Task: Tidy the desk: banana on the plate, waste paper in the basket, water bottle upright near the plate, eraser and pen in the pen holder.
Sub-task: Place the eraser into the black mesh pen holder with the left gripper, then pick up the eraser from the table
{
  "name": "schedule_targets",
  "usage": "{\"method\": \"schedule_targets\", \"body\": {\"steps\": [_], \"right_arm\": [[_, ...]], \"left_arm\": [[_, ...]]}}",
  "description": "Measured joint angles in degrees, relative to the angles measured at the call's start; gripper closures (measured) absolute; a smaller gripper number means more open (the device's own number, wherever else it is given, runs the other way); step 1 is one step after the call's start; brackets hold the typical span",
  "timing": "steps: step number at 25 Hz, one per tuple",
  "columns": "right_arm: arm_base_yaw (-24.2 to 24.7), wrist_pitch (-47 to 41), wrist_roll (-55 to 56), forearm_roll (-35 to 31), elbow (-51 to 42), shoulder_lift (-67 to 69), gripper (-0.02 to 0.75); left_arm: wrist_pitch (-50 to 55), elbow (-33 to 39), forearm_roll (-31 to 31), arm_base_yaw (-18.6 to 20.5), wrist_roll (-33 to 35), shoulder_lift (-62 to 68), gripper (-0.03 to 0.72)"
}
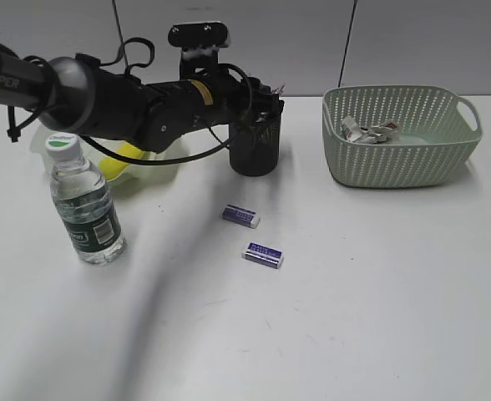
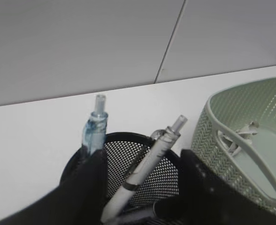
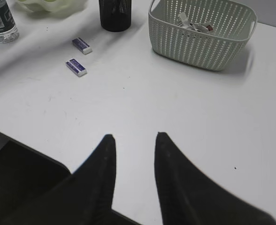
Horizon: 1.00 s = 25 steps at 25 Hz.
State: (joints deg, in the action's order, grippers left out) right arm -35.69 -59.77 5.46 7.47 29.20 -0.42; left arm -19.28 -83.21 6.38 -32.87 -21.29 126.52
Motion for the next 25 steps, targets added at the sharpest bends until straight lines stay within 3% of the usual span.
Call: {"method": "schedule_targets", "body": {"steps": [4,8,19,25], "right_arm": [[0.0,0.0,0.0,0.0,0.0,0.0,0.497],[0.0,0.0,0.0,0.0,0.0,0.0,0.497],[0.0,0.0,0.0,0.0,0.0,0.0,0.497],[0.0,0.0,0.0,0.0,0.0,0.0,0.497]], "left_arm": [[3.1,0.2,0.1,0.0,0.0,-3.7,0.302],[13.0,0.2,0.2,0.0,0.0,-12.6,0.305],[63.8,0.2,-0.1,0.0,2.0,-38.5,0.362],[85.6,0.1,-0.1,0.0,5.7,-49.8,0.371]]}}
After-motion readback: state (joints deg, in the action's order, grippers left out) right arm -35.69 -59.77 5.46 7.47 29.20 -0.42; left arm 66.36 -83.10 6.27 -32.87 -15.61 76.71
